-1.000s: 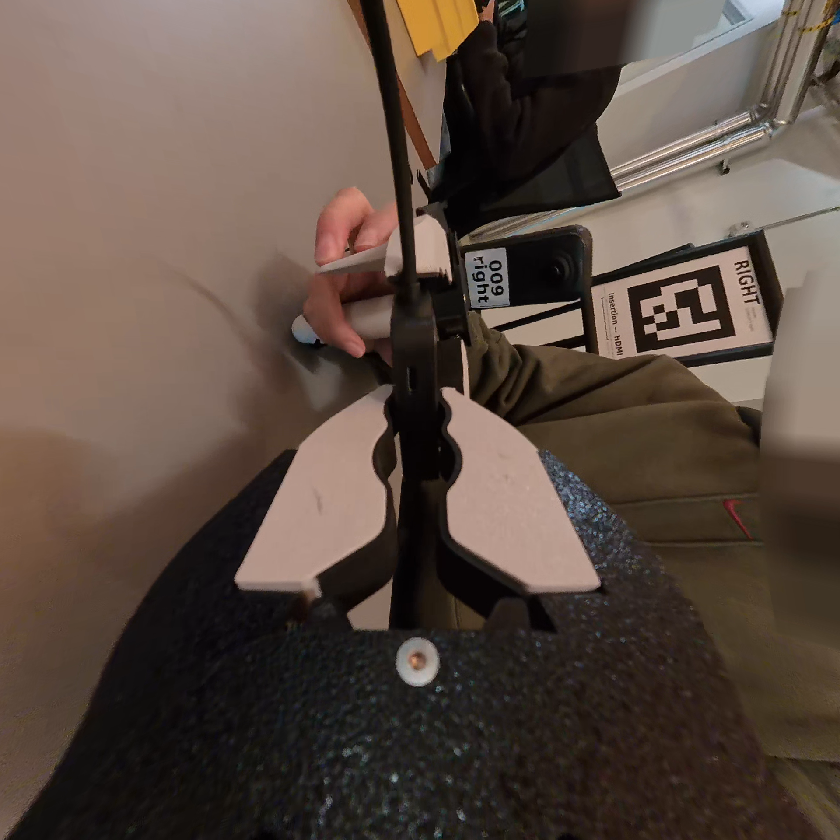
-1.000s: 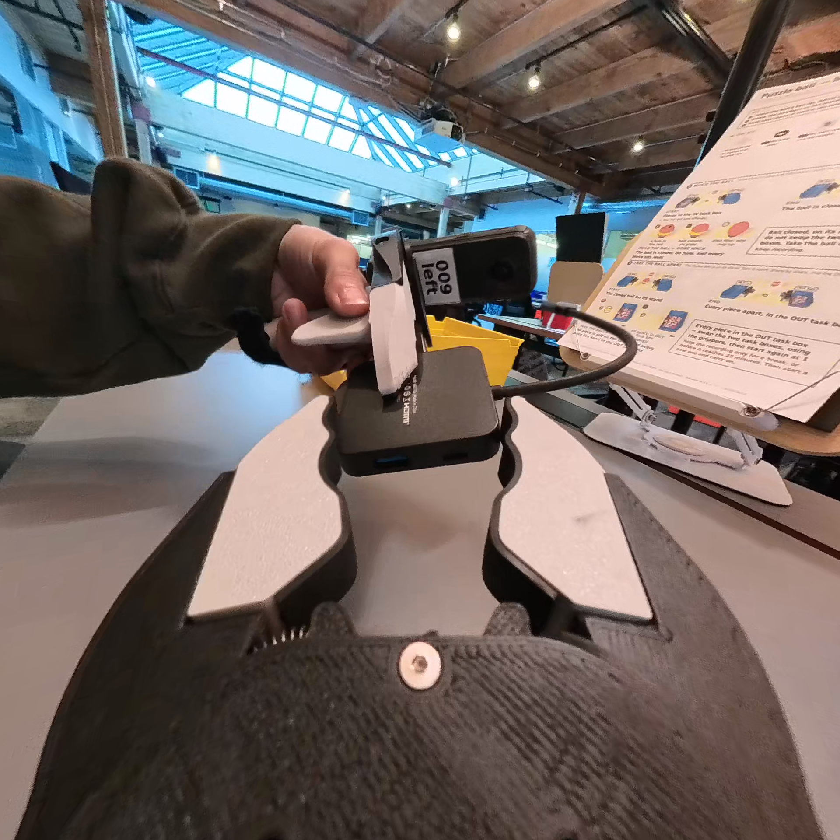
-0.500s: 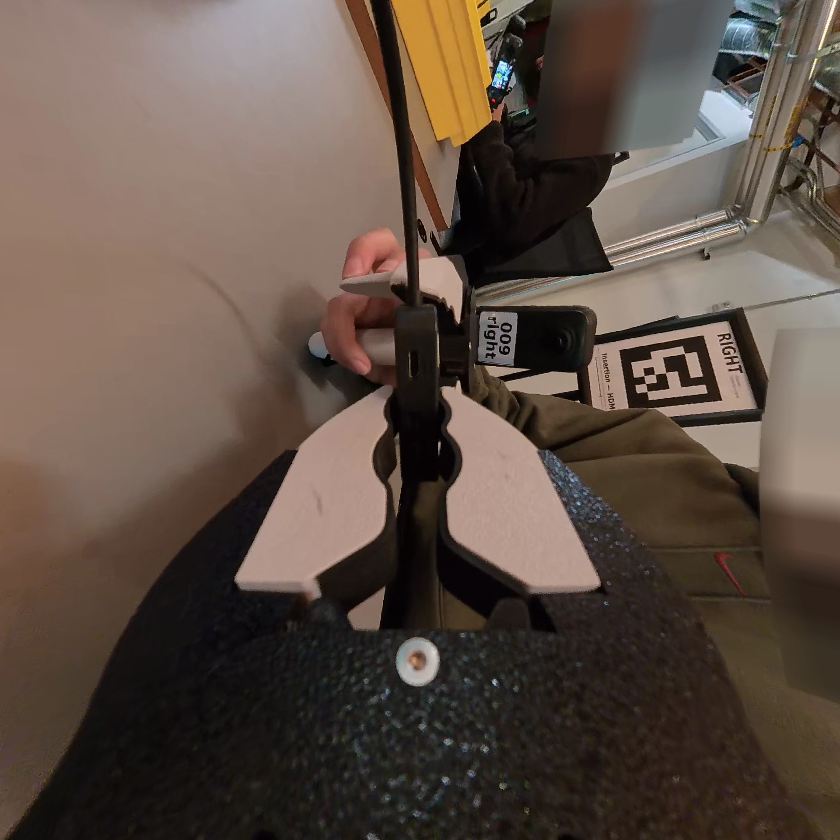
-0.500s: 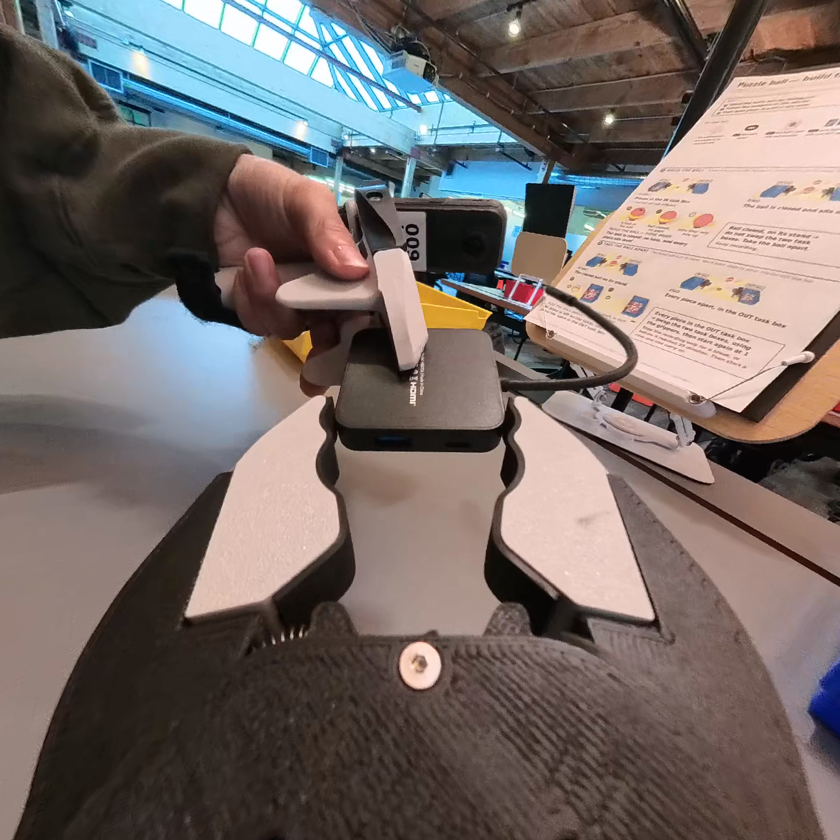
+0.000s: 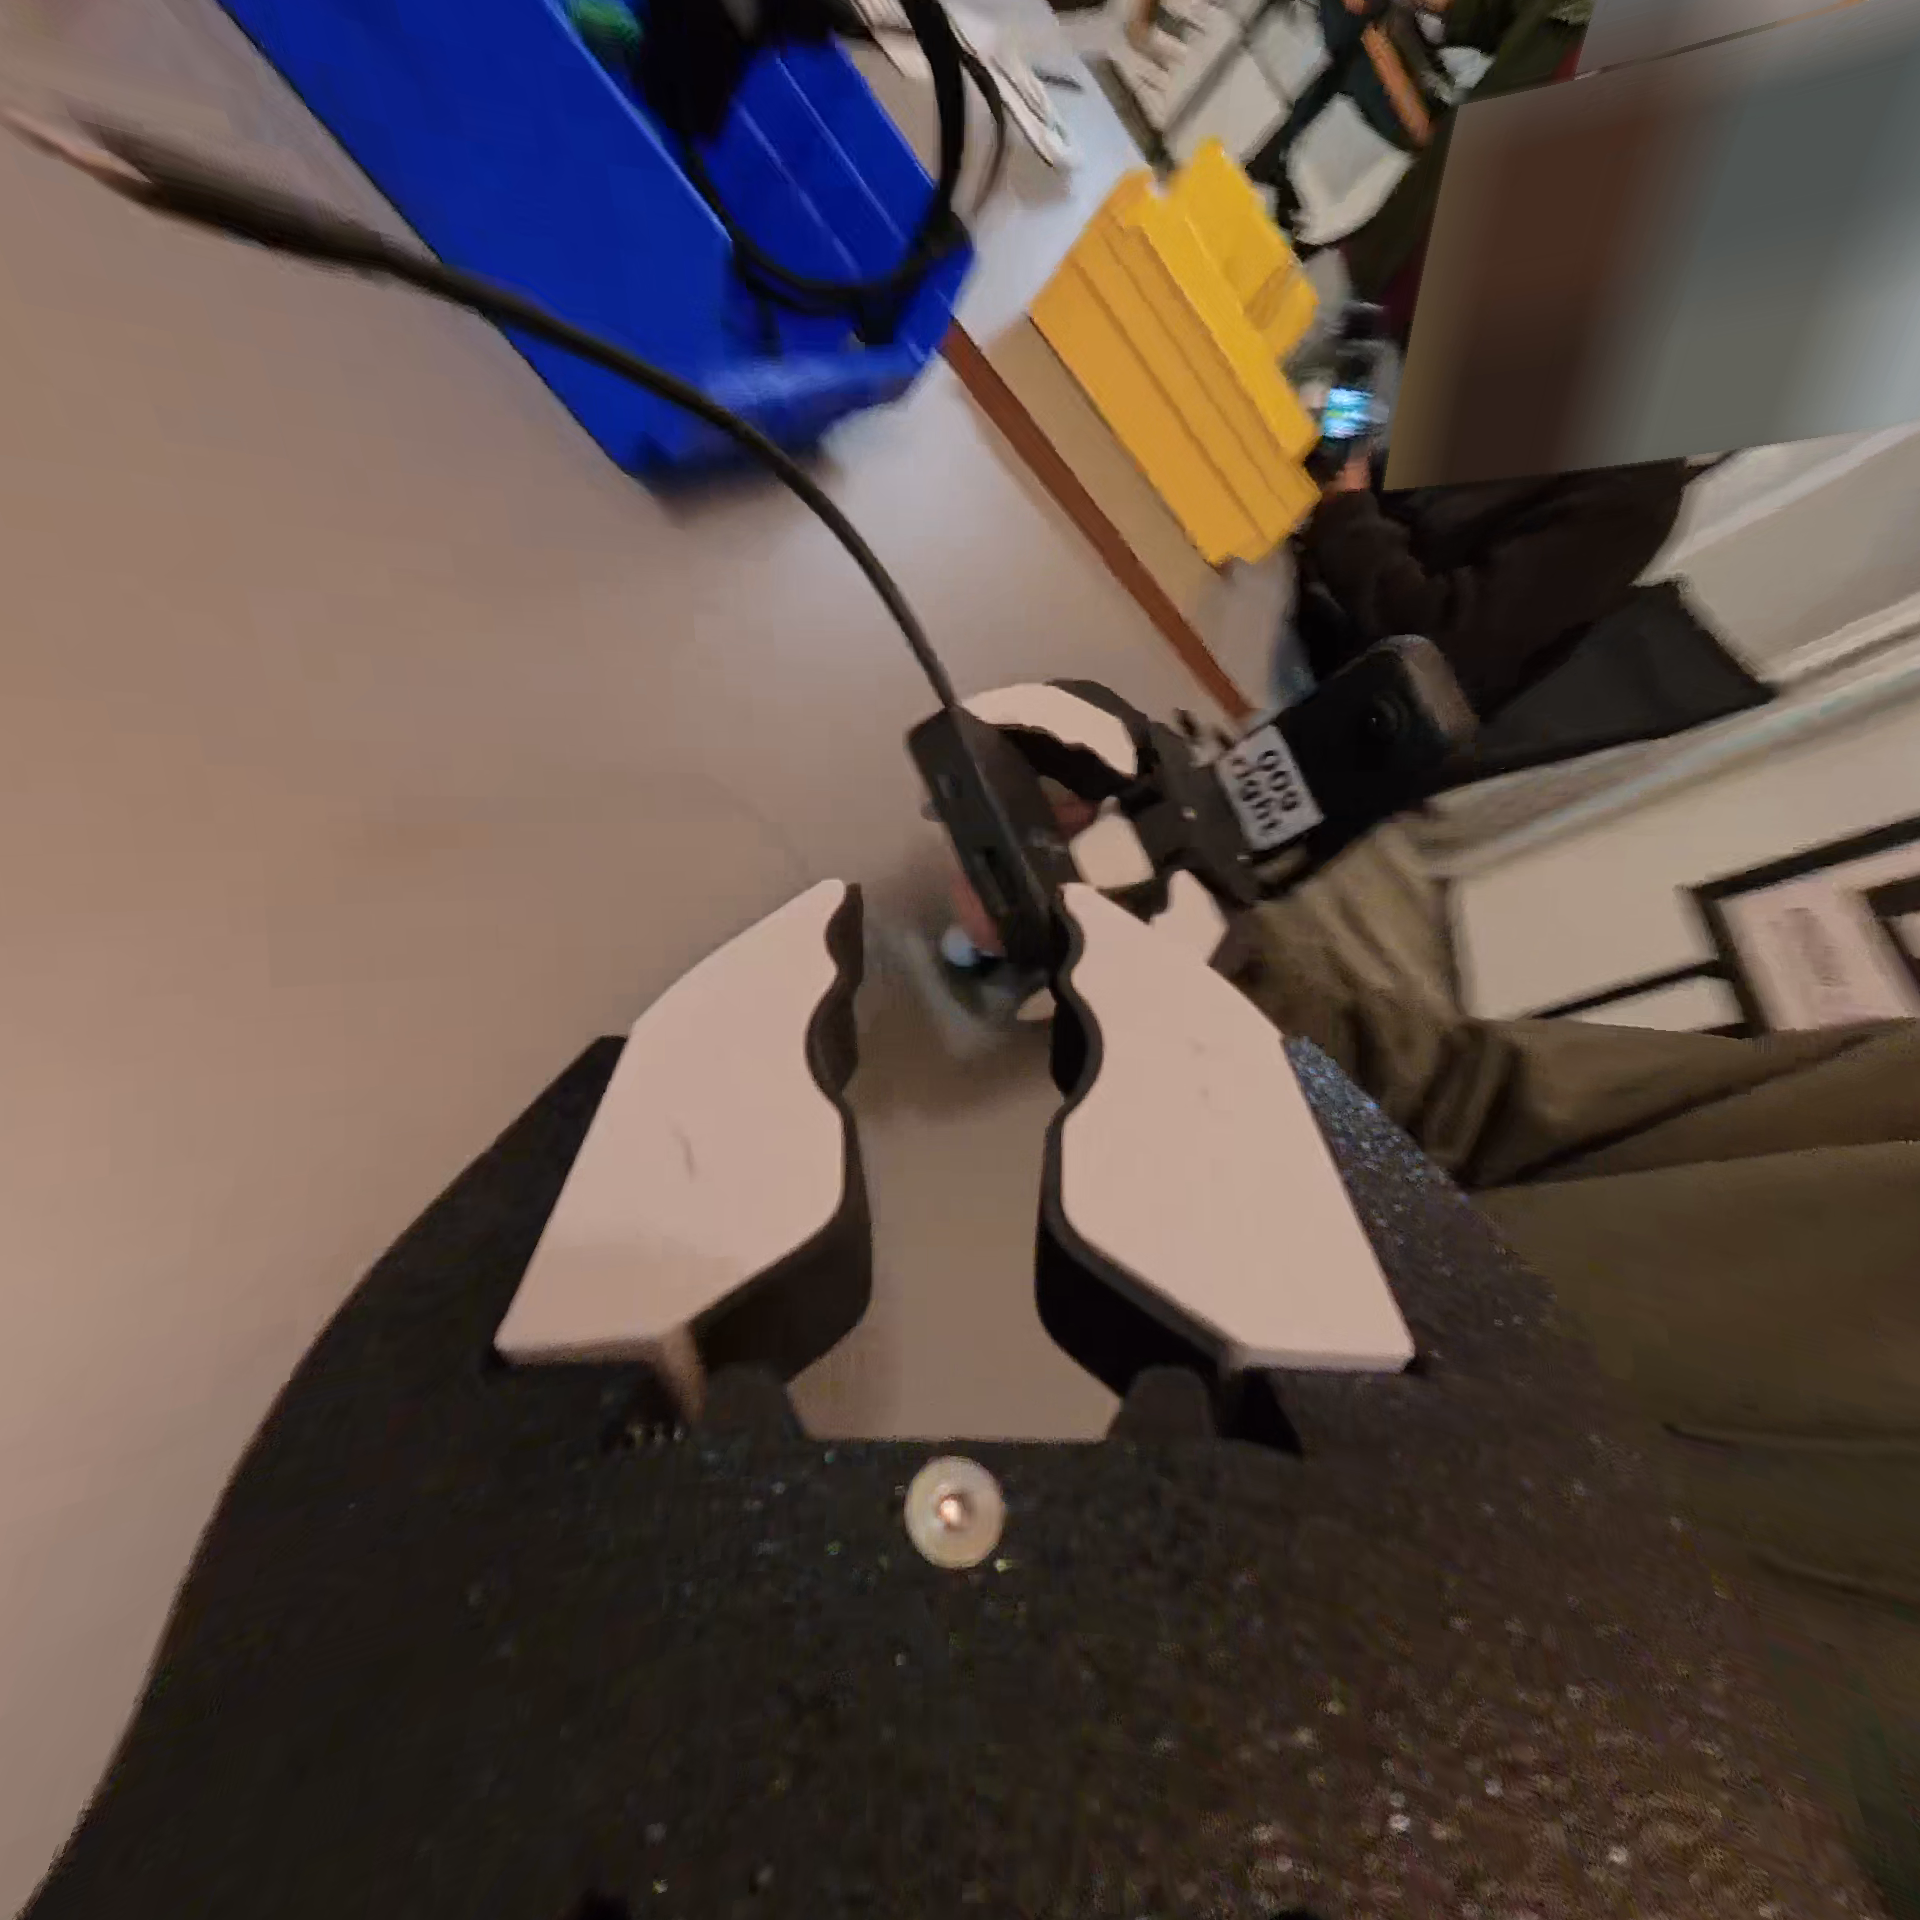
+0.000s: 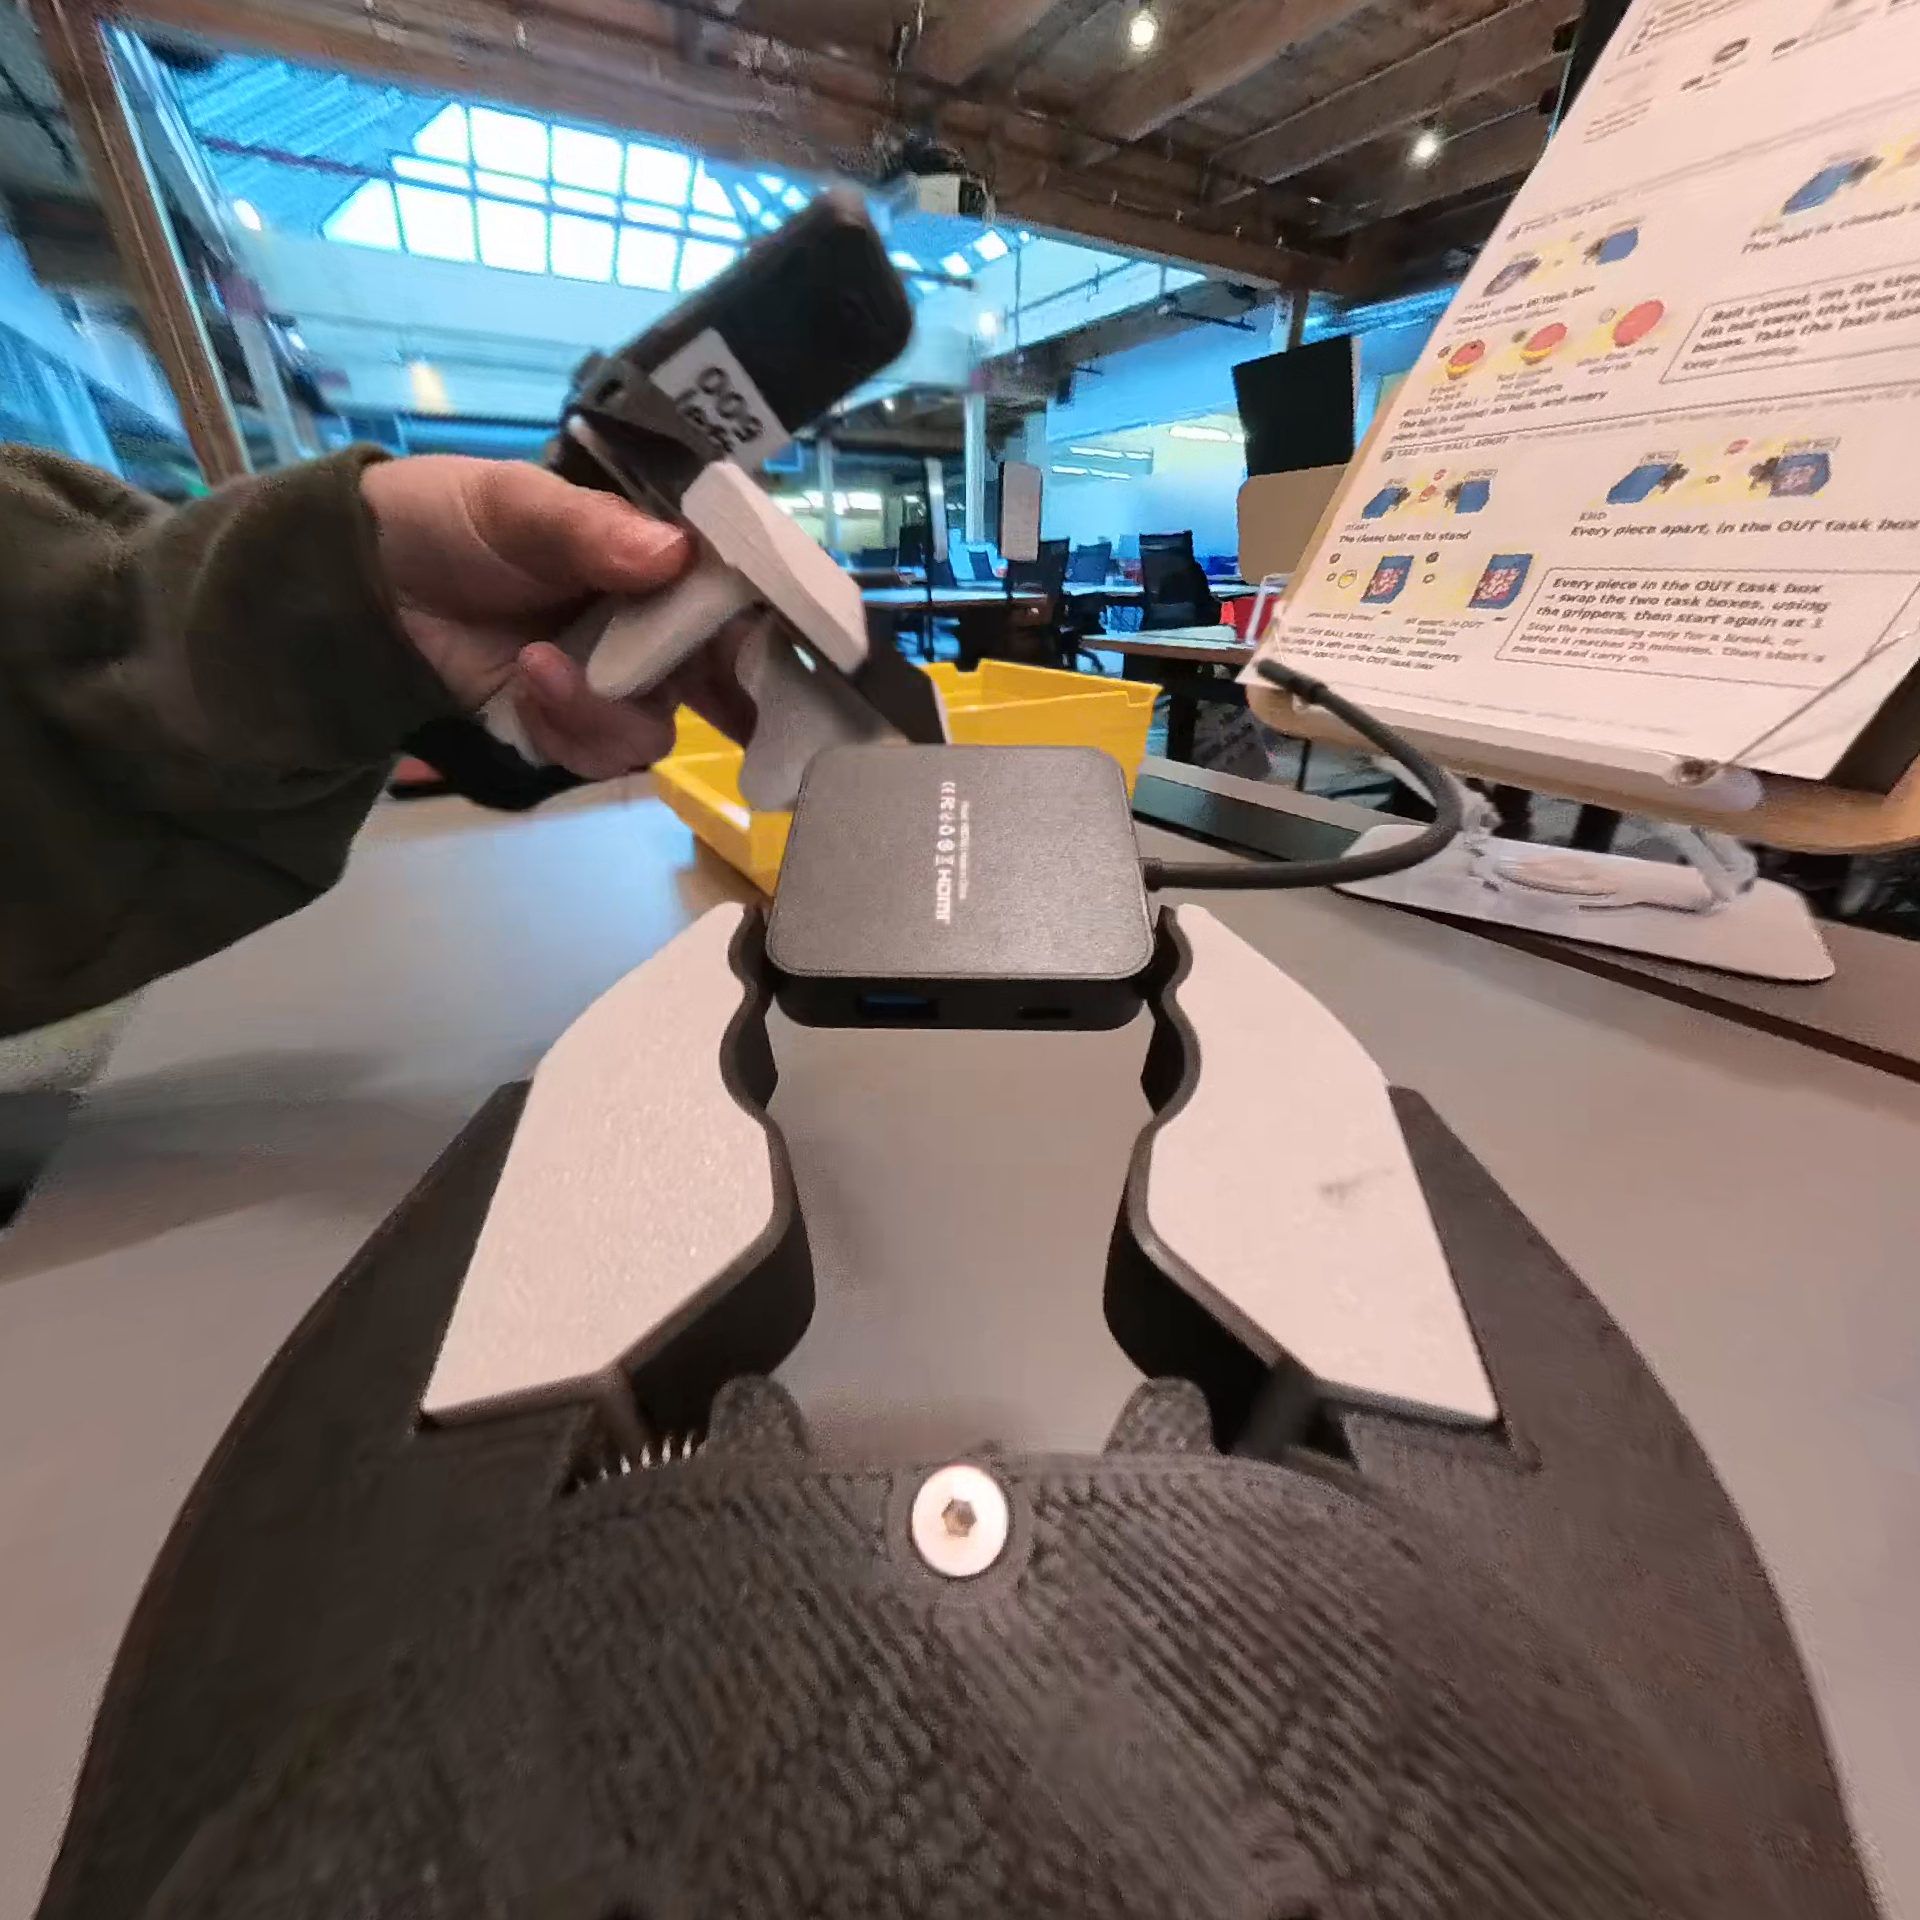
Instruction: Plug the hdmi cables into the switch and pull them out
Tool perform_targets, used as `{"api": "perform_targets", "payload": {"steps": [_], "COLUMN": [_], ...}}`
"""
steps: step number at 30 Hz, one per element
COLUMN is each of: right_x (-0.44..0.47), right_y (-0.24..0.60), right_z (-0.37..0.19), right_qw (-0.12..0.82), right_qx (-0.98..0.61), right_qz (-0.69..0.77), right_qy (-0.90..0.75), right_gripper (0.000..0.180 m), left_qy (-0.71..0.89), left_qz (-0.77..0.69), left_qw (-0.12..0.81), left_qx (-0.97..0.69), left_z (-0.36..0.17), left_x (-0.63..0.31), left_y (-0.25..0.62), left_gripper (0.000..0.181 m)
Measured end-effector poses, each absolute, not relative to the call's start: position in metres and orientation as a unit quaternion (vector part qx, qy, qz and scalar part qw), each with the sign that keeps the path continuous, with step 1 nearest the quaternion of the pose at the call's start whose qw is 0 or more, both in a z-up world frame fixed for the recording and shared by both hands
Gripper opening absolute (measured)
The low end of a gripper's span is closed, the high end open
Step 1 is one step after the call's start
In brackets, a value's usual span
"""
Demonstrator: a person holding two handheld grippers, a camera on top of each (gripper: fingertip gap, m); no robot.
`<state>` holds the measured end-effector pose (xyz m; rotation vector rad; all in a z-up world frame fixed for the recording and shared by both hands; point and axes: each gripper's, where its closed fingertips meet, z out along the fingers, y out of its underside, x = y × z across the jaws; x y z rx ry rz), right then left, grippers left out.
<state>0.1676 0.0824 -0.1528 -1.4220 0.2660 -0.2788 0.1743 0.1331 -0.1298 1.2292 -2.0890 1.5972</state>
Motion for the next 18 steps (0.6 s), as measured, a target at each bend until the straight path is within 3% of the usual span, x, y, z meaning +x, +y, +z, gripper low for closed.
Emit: {"api": "perform_targets", "payload": {"steps": [4, 7, 10, 12, 18], "right_x": [0.168, 0.169, 0.17, 0.17, 0.169], "right_y": [0.073, 0.071, 0.071, 0.071, 0.071], "right_z": [-0.149, -0.147, -0.147, -0.147, -0.146], "right_qw": [0.757, 0.765, 0.766, 0.768, 0.77], "right_qx": [-0.636, -0.628, -0.627, -0.626, -0.624], "right_qz": [-0.098, -0.081, -0.077, -0.072, -0.066], "right_qy": [0.116, 0.119, 0.119, 0.118, 0.116], "right_gripper": [0.071, 0.071, 0.071, 0.071, 0.071], "left_qy": [-0.756, -0.729, -0.699, -0.695, -0.698], "left_qz": [0.457, 0.297, 0.148, 0.111, 0.02], "left_qw": [-0.101, -0.215, -0.202, -0.148, -0.131], "left_qx": [0.457, 0.579, 0.67, 0.695, 0.704], "left_z": [-0.115, -0.127, -0.164, -0.192, -0.243], "left_x": [0.191, 0.201, 0.193, 0.191, 0.207], "left_y": [0.236, 0.363, 0.462, 0.486, 0.529], "left_gripper": [0.033, 0.033, 0.033, 0.033, 0.033]}}
